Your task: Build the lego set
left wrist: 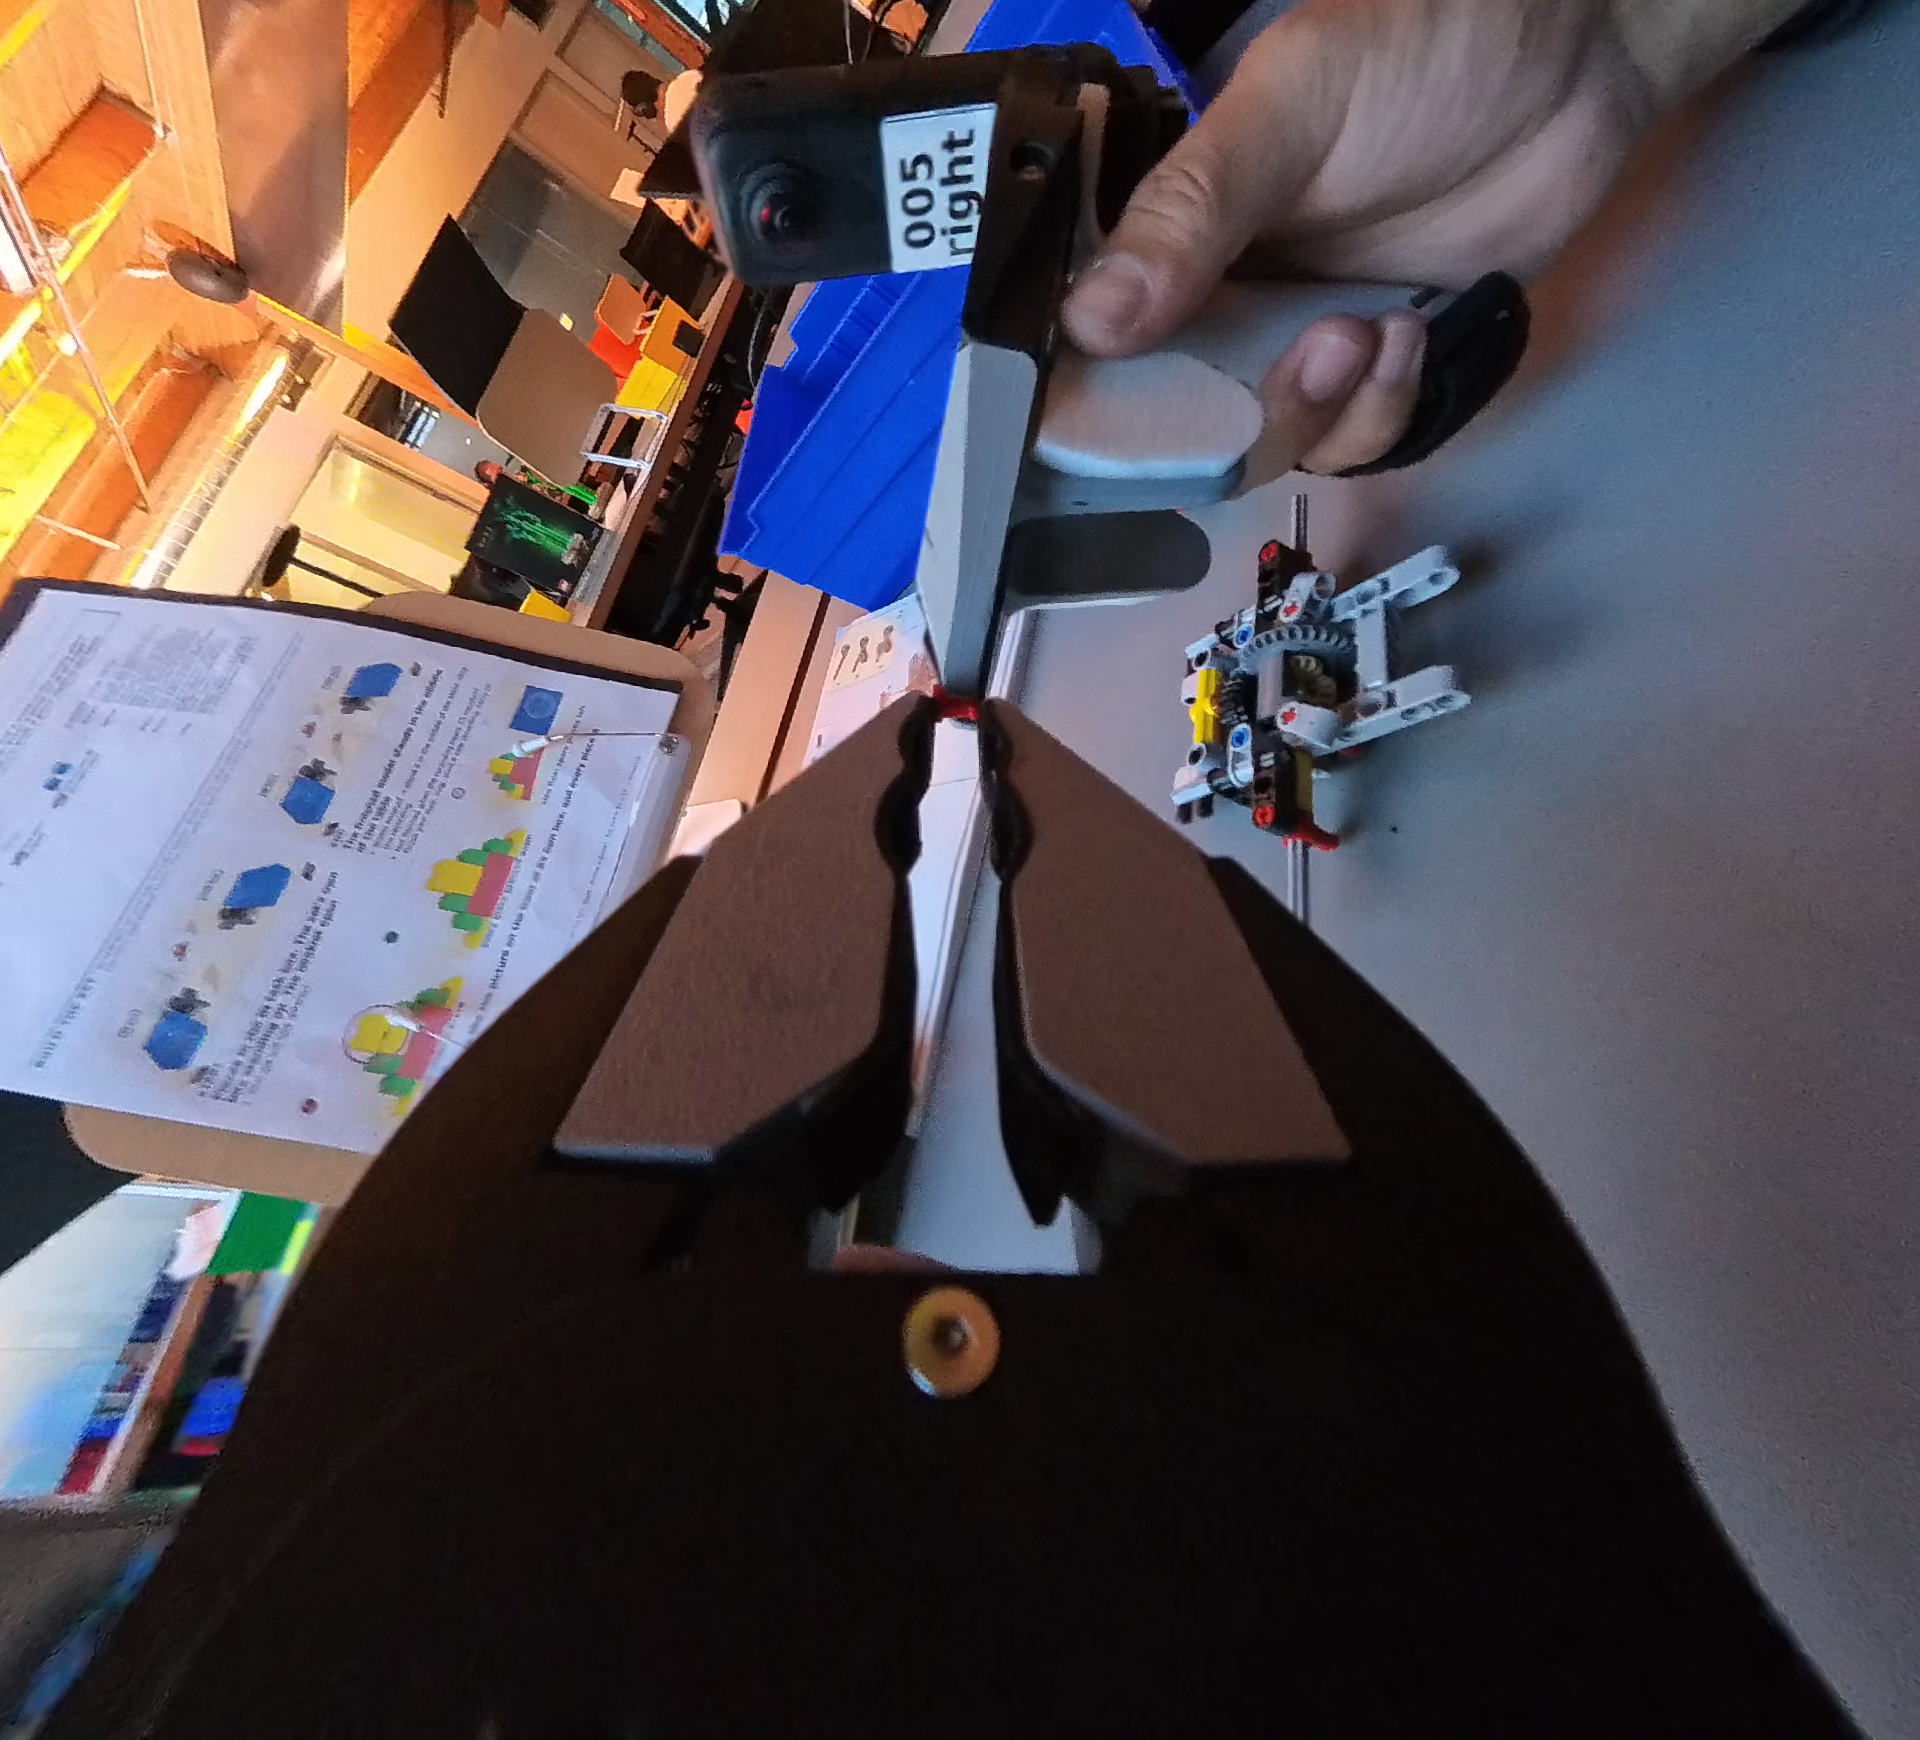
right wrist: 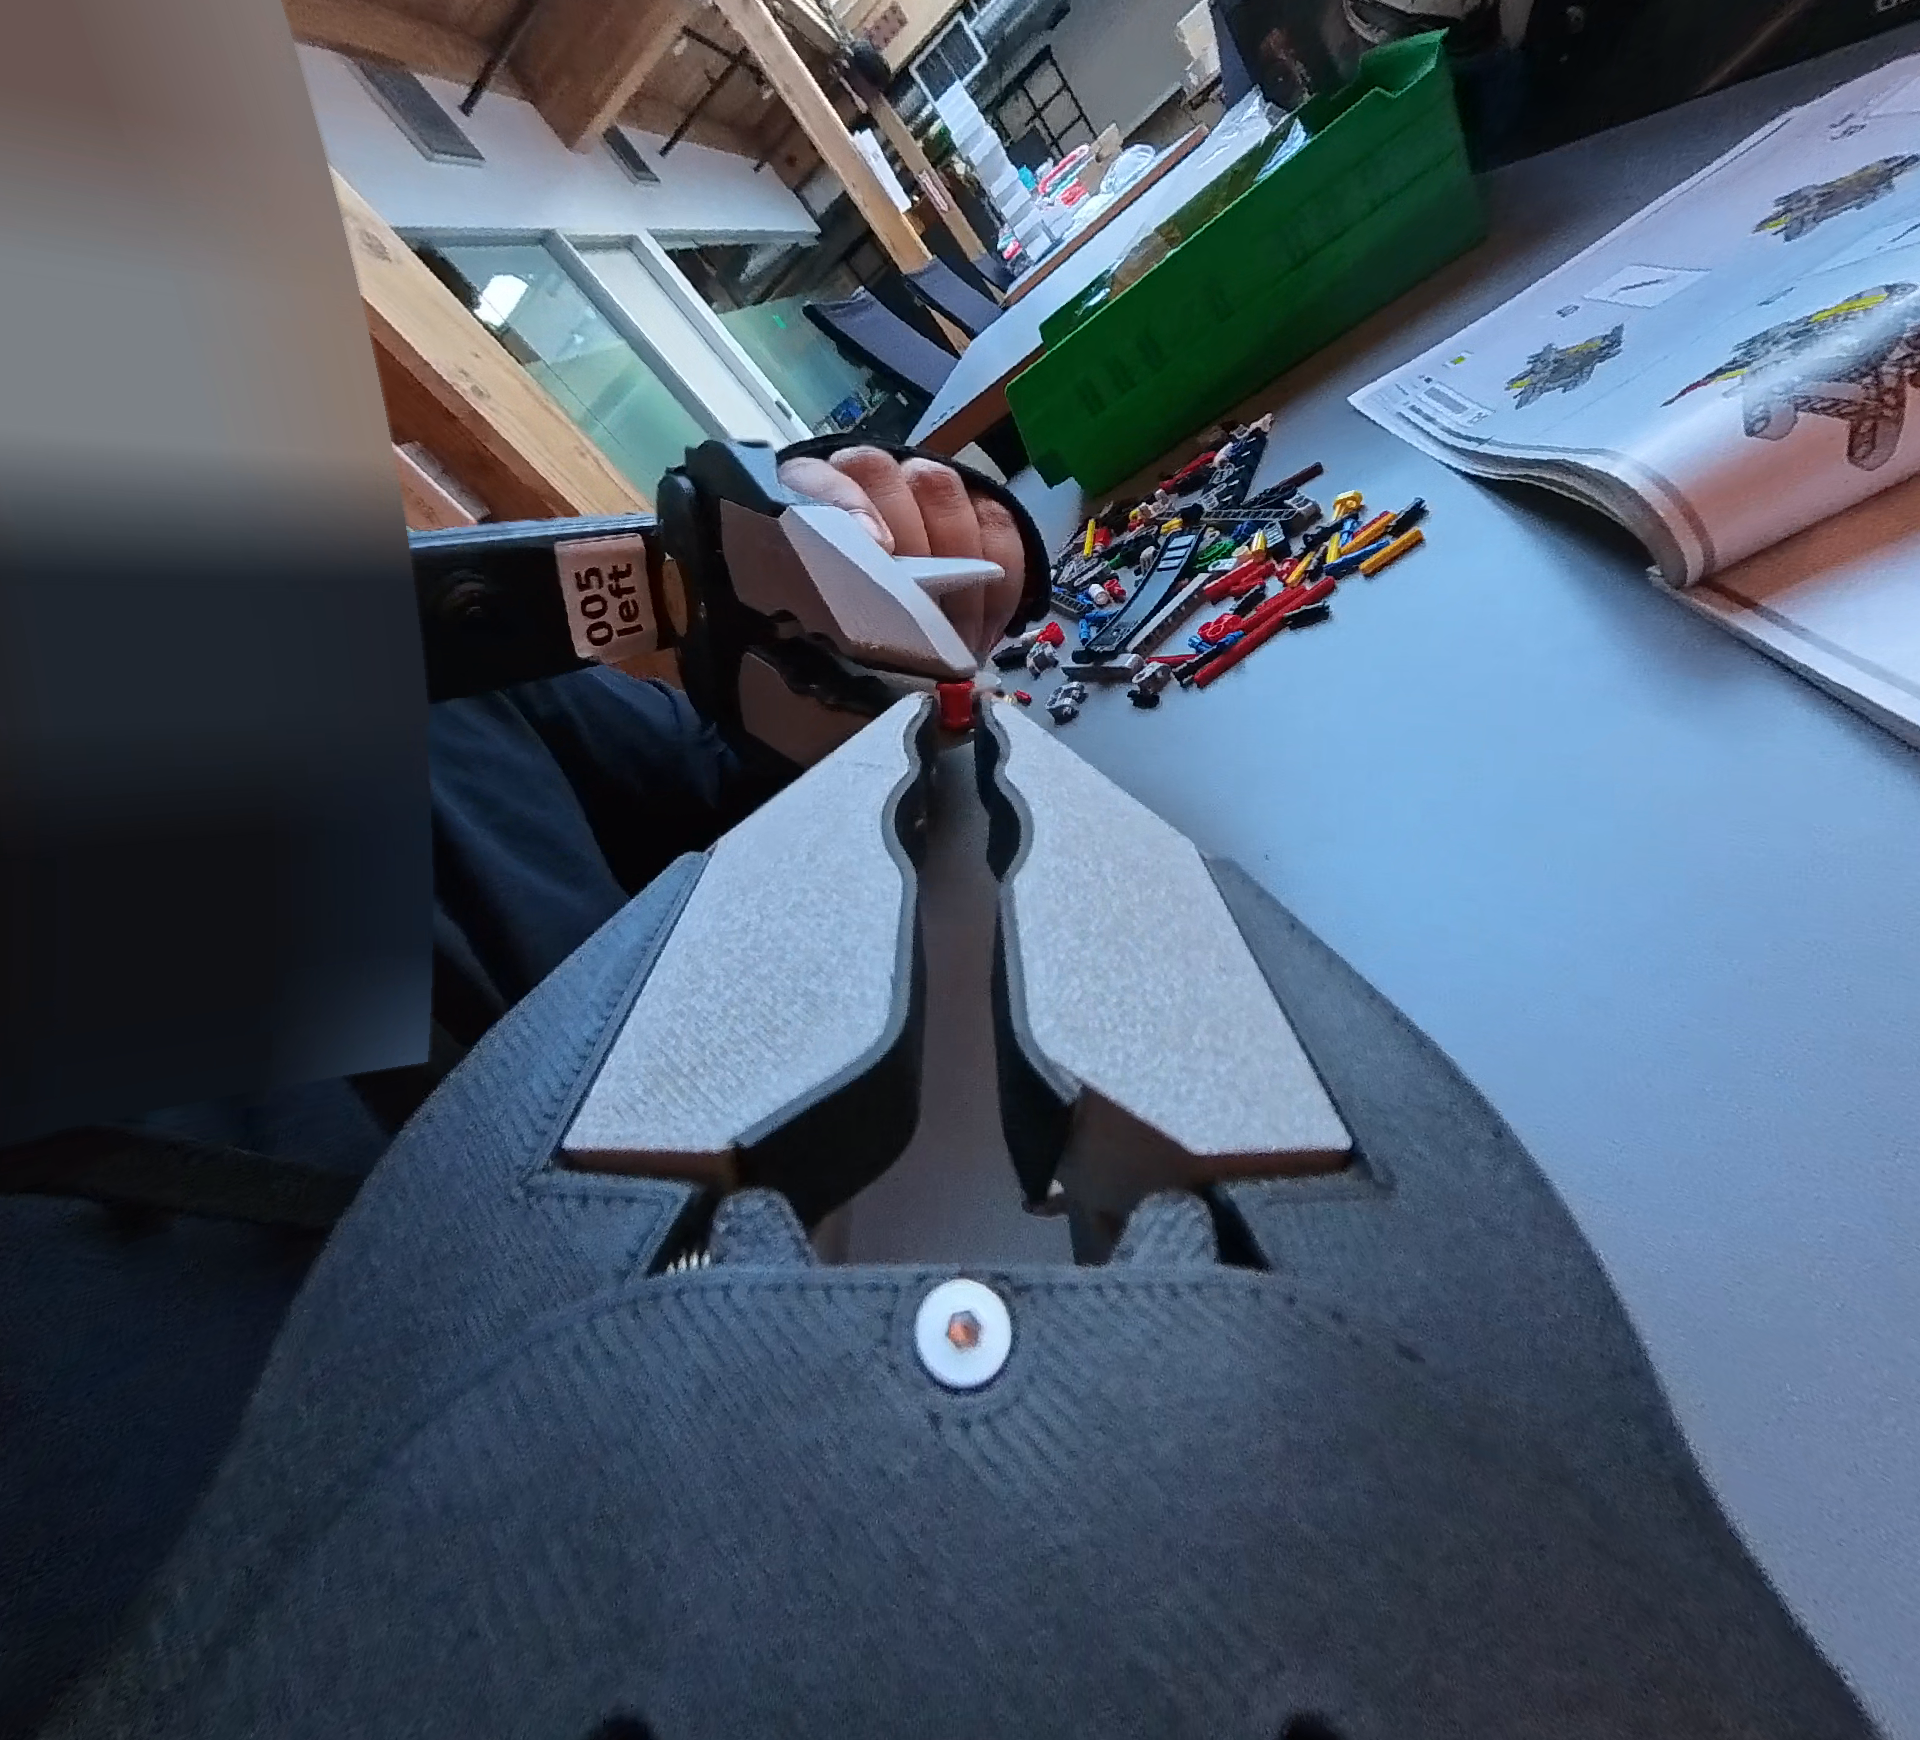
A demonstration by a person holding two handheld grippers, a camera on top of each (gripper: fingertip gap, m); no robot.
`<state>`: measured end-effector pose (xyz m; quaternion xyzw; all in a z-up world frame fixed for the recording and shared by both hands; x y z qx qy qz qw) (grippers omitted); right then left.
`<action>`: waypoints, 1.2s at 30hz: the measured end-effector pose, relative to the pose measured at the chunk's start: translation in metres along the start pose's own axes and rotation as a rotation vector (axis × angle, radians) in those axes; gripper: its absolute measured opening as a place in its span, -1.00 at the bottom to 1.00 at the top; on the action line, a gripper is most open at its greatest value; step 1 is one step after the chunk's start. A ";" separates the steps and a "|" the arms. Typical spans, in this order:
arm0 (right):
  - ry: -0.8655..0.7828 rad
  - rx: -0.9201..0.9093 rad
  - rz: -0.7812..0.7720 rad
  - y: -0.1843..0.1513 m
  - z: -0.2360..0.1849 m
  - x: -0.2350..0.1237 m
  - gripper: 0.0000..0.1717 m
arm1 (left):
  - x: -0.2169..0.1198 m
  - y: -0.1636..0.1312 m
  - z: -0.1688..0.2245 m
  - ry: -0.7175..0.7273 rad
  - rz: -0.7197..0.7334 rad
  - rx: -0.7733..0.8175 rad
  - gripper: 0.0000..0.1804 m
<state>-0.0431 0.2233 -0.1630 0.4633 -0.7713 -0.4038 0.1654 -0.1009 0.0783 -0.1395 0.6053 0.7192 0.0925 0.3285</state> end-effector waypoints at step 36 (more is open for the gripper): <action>-0.589 -0.749 -0.116 0.000 -0.034 -0.001 -0.97 | 0.024 -0.035 -0.026 -0.794 0.245 -1.016 -0.85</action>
Point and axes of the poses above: each gripper's, where its closed fingertips meet, x out along the fingers, y out of its top, z = x × y across the jaws, the point moved 9 cm from there along -x, back along the fingers, and after that the axes turned 12 degrees about -z, right-handed, at the moved point
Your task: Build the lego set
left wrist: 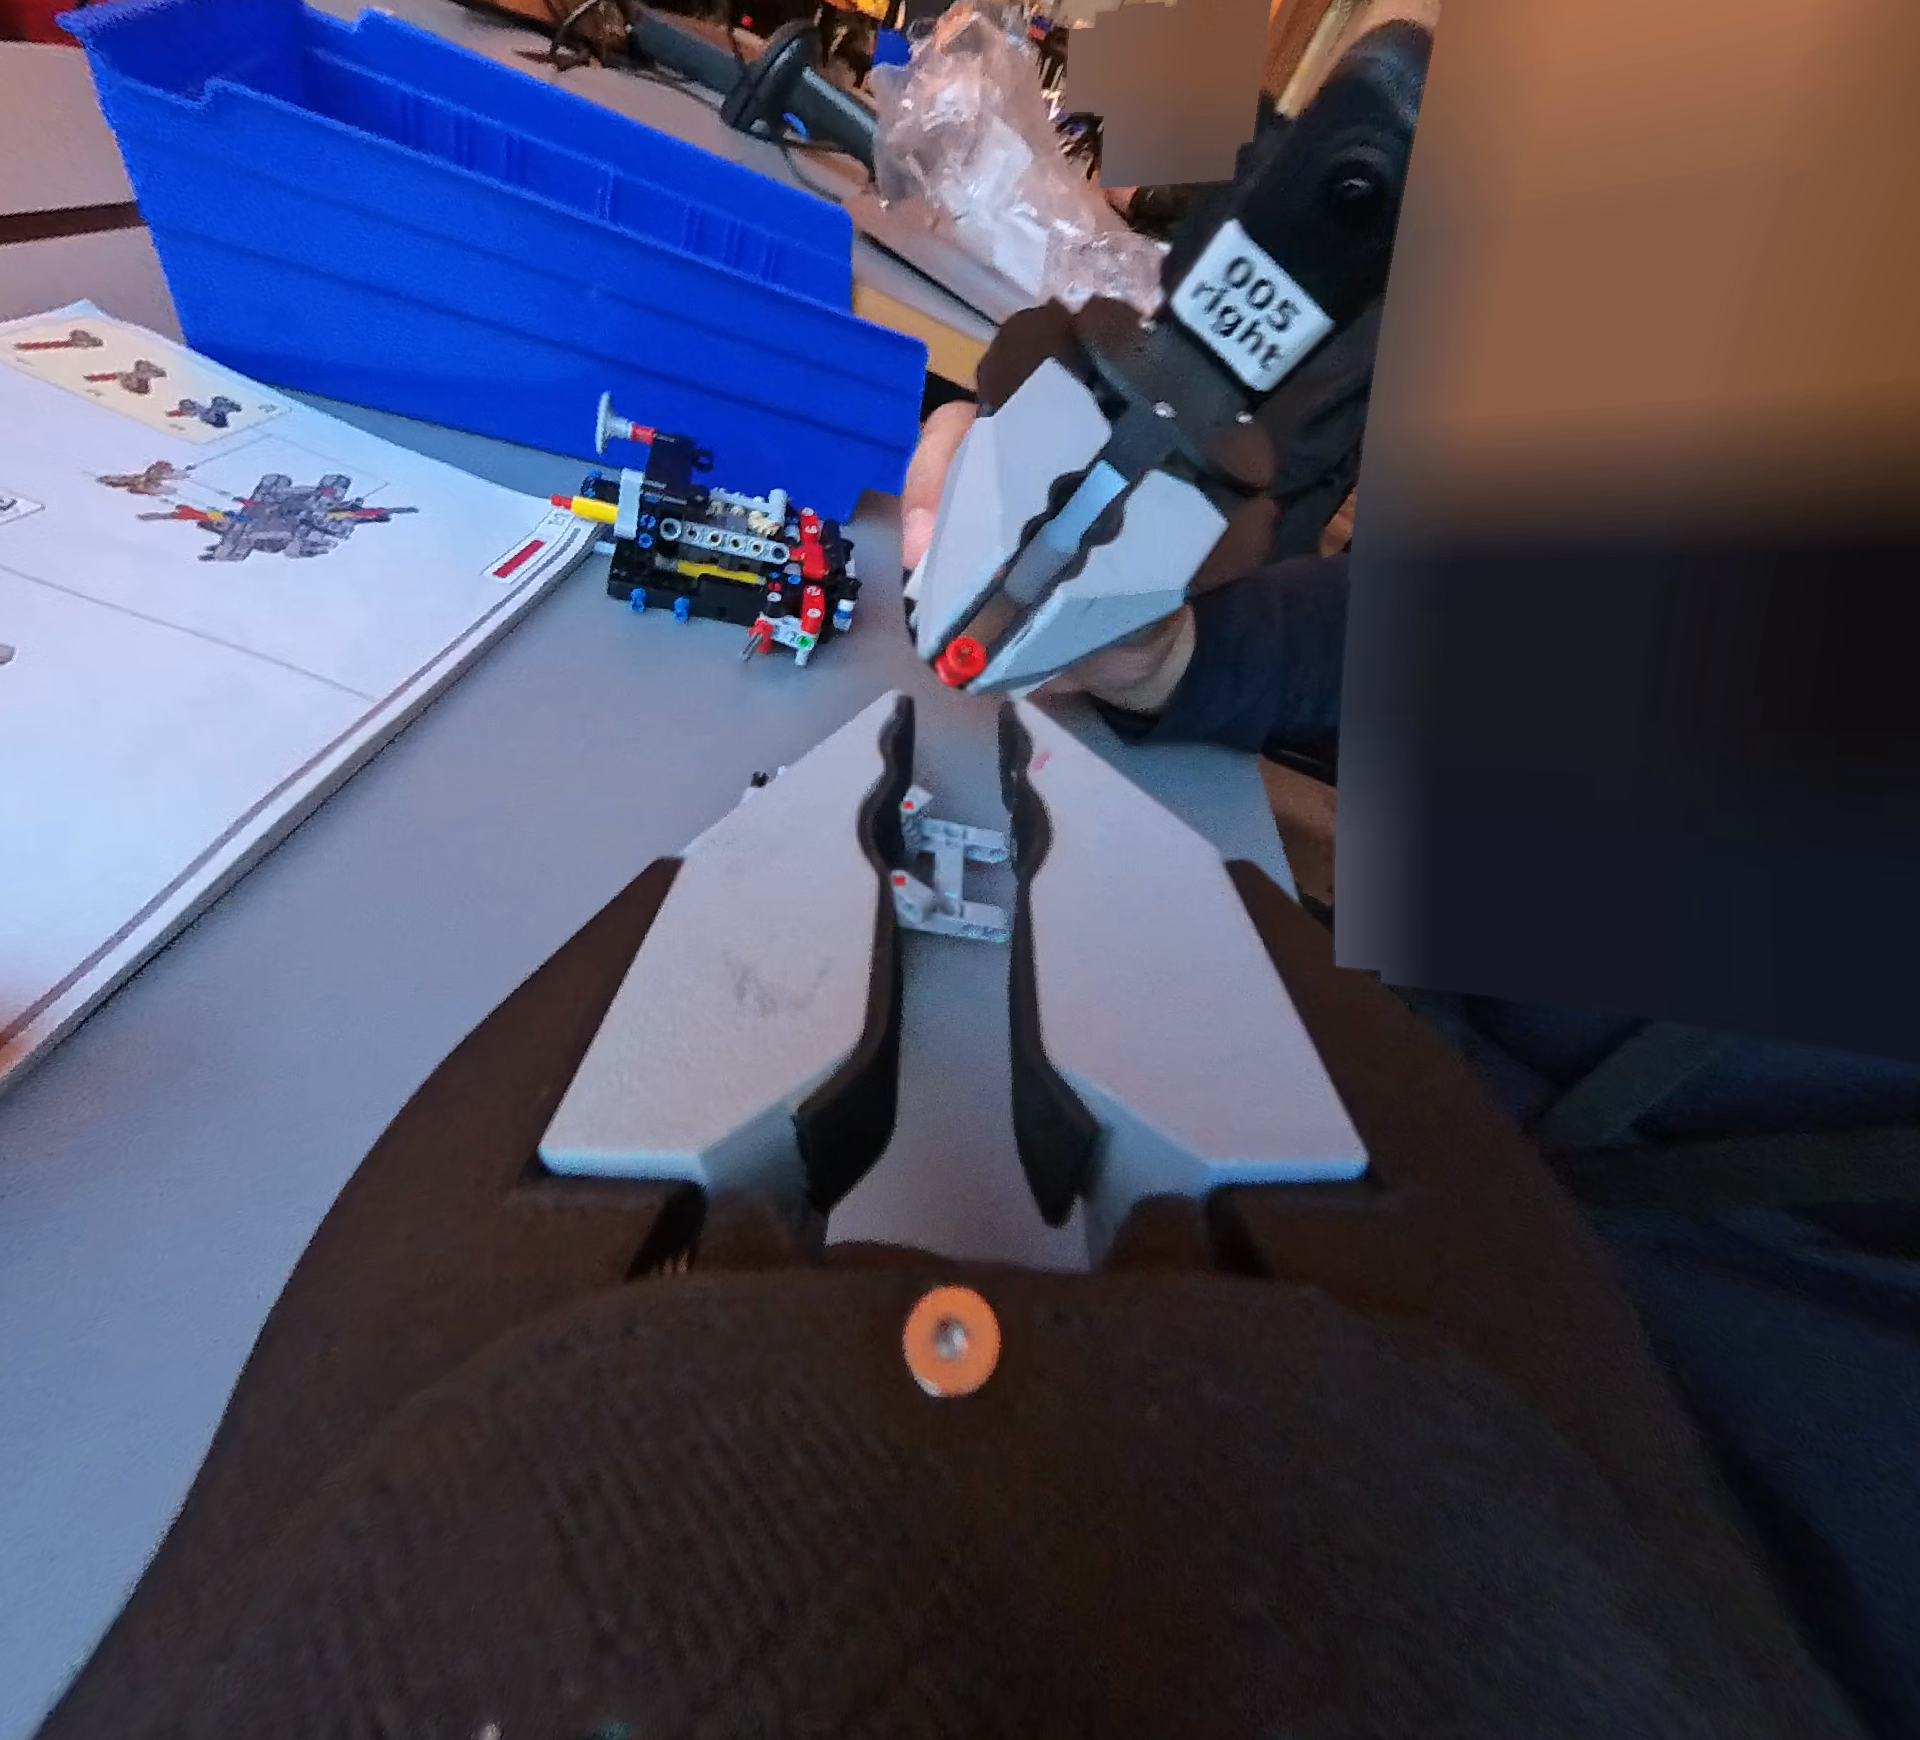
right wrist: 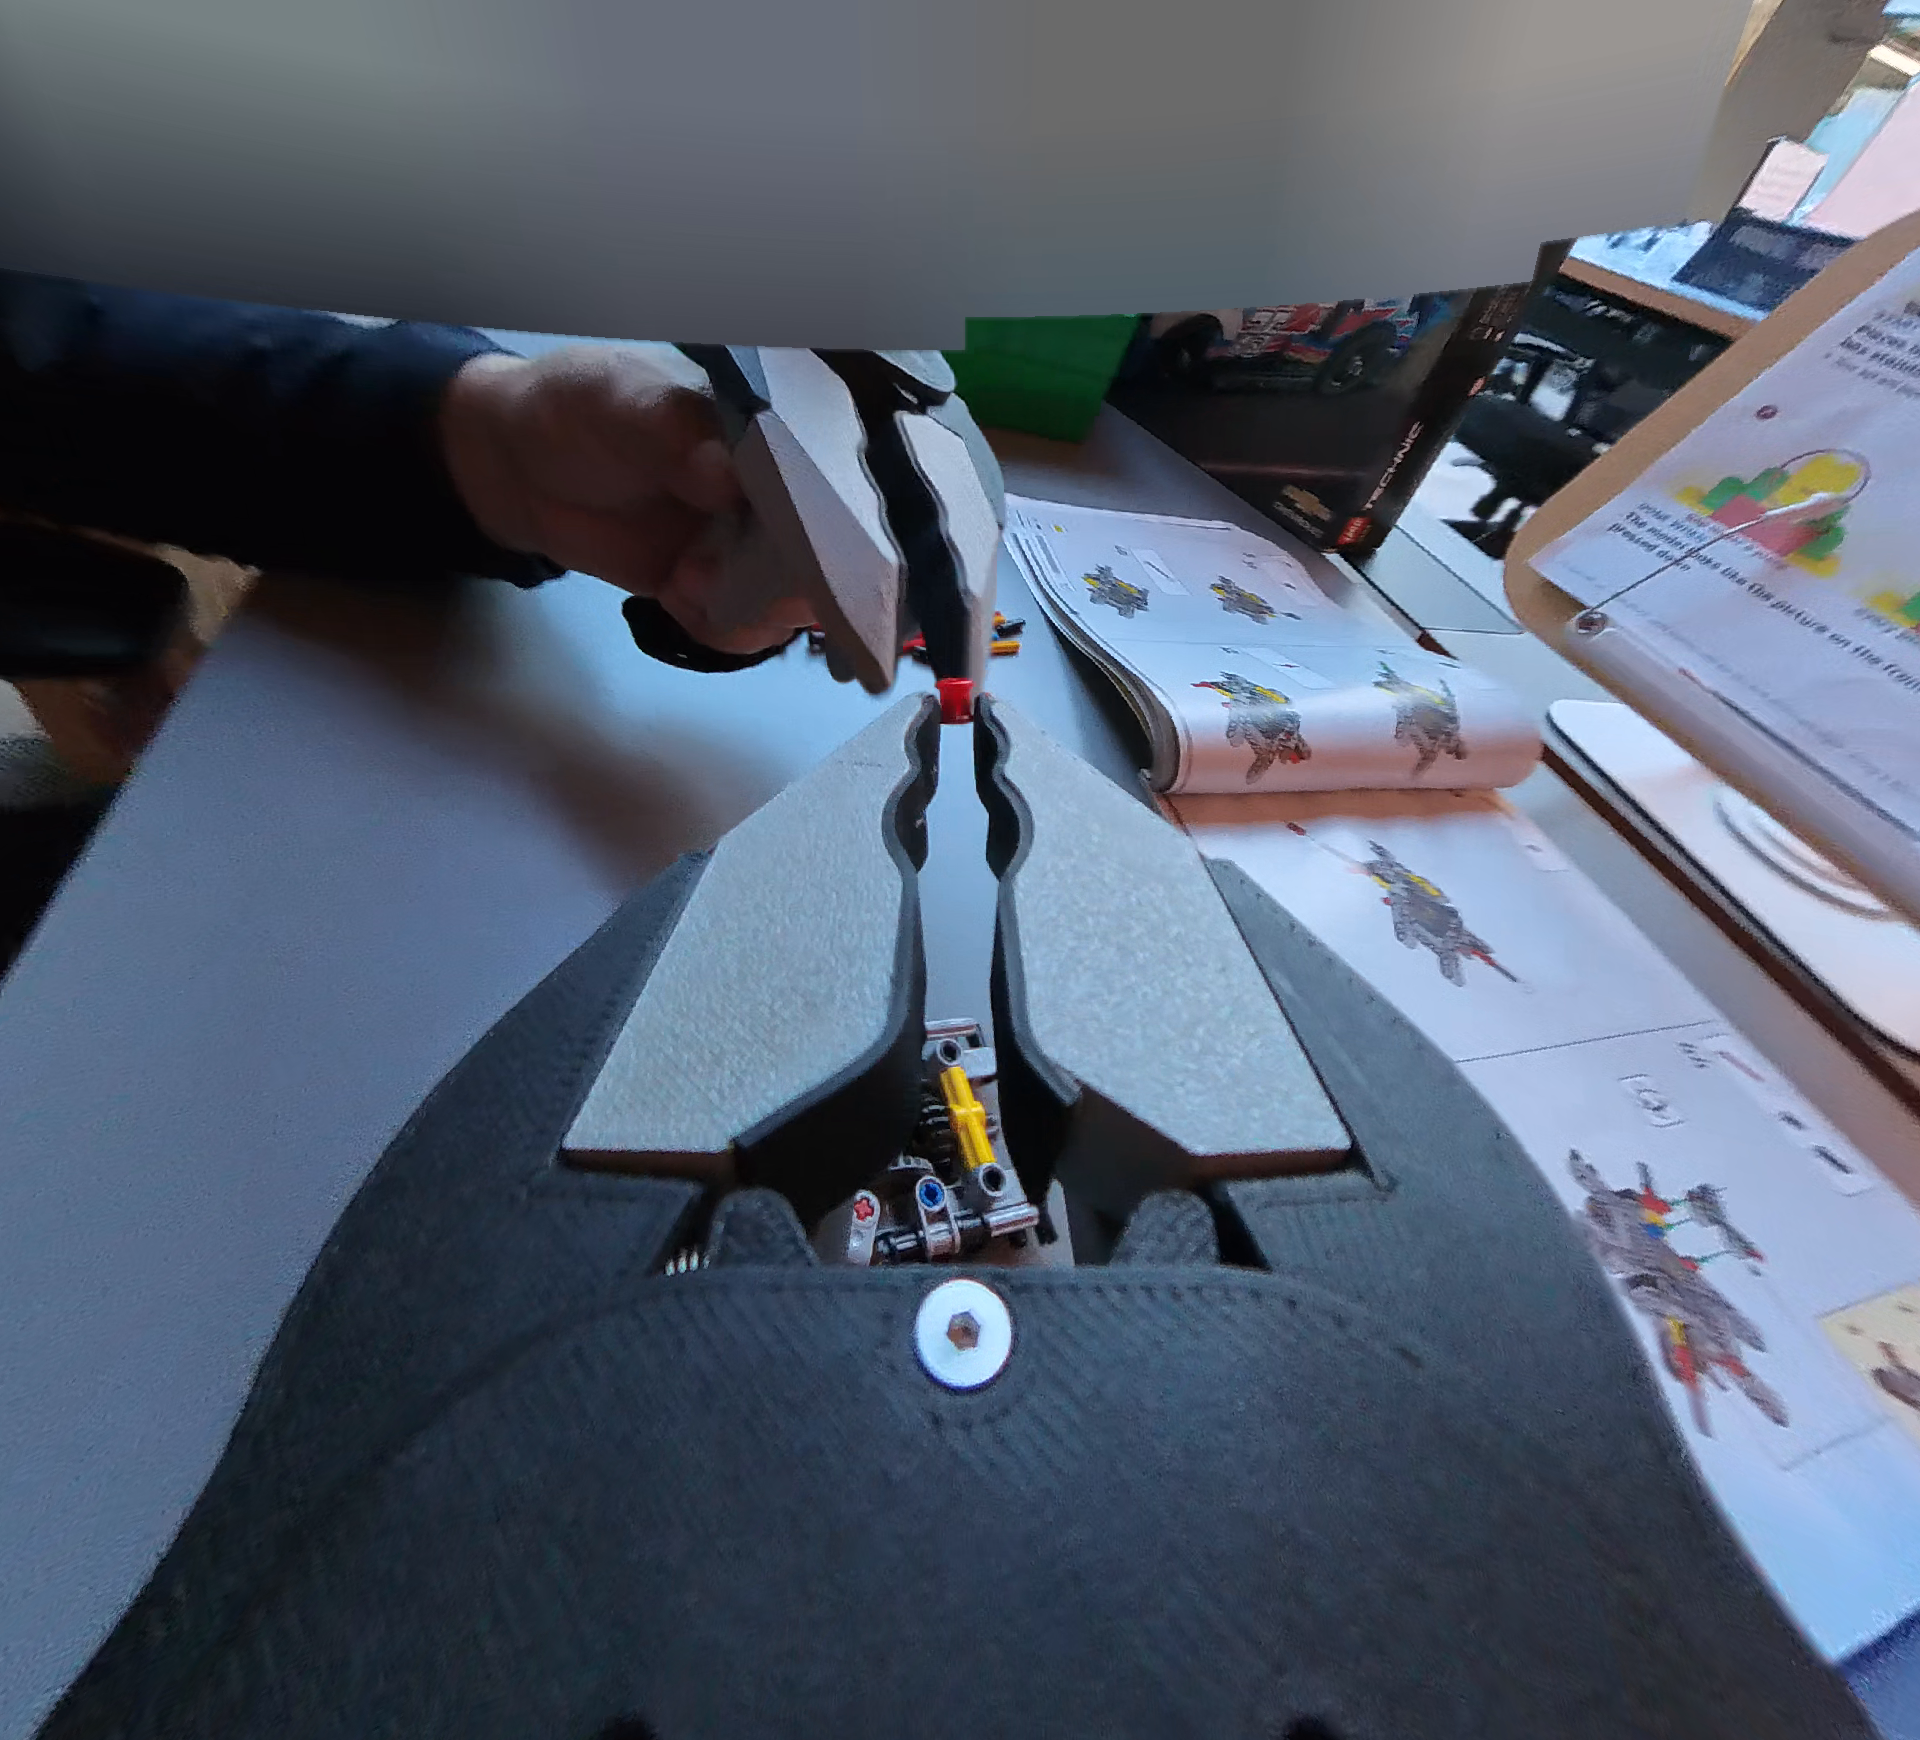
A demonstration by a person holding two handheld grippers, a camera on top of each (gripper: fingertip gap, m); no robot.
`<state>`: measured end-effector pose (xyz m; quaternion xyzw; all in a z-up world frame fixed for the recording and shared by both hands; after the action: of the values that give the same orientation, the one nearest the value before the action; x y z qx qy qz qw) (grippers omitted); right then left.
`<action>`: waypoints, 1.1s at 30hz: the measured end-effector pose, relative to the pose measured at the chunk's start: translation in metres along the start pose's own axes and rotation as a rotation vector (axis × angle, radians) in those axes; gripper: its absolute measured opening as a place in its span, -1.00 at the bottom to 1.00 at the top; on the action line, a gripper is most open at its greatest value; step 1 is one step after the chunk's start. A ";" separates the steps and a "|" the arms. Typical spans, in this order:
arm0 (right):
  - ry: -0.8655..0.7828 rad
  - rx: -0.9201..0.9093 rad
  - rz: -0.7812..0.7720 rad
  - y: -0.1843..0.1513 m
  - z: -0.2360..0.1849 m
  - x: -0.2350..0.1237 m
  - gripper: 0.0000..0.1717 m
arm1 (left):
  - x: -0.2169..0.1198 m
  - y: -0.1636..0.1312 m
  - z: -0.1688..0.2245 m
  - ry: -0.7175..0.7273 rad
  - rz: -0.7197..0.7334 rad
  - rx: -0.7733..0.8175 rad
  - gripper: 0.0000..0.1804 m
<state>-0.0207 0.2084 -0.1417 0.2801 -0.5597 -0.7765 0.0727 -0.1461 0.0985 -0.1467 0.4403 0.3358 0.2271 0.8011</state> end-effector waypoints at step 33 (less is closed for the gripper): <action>0.463 0.763 0.249 -0.022 0.034 0.010 -0.97 | 0.000 0.002 0.006 0.336 -0.105 0.288 -0.75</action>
<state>-0.0423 0.2398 -0.1581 0.3833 -0.8039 -0.4174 0.1803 -0.1418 0.0968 -0.1427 0.4878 0.5161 0.2049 0.6736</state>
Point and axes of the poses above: each gripper's, where its closed fingertips meet, x out along the fingers, y out of its top, z = x × y across the jaws, the point moved 9 cm from there along -x, back along the fingers, and after that the axes turned 12 degrees about -z, right-handed, at the moved point
